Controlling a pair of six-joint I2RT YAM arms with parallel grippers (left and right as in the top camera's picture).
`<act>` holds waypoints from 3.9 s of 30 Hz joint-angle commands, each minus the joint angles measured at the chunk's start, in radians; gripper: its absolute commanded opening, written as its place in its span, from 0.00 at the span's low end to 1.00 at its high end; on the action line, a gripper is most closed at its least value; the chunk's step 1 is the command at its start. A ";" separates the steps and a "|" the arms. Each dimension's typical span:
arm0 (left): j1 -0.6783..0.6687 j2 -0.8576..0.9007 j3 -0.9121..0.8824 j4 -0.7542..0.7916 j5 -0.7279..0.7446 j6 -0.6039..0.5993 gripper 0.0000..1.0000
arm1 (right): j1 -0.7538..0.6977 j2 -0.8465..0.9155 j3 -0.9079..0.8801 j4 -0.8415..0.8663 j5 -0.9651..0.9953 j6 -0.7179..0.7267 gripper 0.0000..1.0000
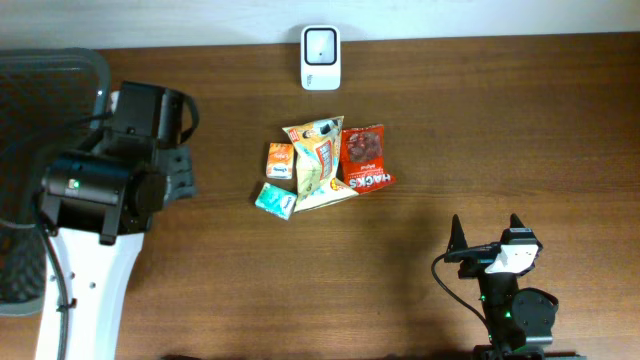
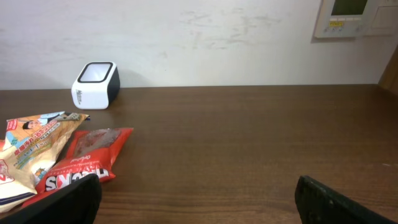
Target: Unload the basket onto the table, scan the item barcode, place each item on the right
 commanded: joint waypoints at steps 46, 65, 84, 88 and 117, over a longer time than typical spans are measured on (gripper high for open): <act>0.491 -0.055 -0.092 -0.014 0.350 -0.097 0.07 | 0.006 -0.004 -0.008 -0.002 0.005 0.004 0.98; -0.177 0.176 -0.063 0.168 0.422 0.274 0.99 | 0.006 -0.004 -0.008 -0.002 0.005 0.004 0.98; -0.008 0.377 -0.065 0.174 0.250 -0.069 0.99 | 0.006 -0.004 -0.008 0.154 -0.542 0.335 0.98; -0.006 0.377 -0.065 0.182 0.251 -0.070 0.99 | -0.001 -0.003 0.067 0.261 -0.571 0.336 0.98; -0.006 0.377 -0.065 0.182 0.252 -0.070 0.99 | 0.276 1.553 1.151 -0.377 -0.245 0.352 0.98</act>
